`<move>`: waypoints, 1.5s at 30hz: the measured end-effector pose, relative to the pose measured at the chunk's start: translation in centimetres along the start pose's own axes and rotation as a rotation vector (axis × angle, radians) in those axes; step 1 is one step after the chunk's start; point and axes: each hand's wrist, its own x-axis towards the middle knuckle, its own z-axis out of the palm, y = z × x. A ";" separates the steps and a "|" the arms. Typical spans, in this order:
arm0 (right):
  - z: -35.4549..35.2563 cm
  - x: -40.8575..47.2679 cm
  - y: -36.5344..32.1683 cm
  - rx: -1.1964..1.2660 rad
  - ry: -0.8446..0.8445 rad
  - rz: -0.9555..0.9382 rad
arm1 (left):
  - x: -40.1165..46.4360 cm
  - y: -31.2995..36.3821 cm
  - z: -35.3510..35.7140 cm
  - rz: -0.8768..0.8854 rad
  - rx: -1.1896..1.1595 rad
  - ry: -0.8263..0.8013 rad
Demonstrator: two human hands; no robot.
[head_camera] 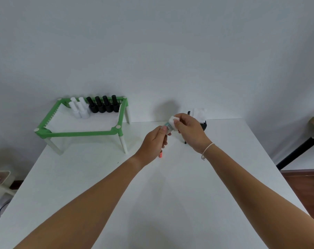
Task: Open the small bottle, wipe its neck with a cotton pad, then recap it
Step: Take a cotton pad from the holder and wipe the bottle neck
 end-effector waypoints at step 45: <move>0.7 0.5 1.1 0.024 0.149 0.123 | -0.4 0.8 0.3 0.255 0.331 0.152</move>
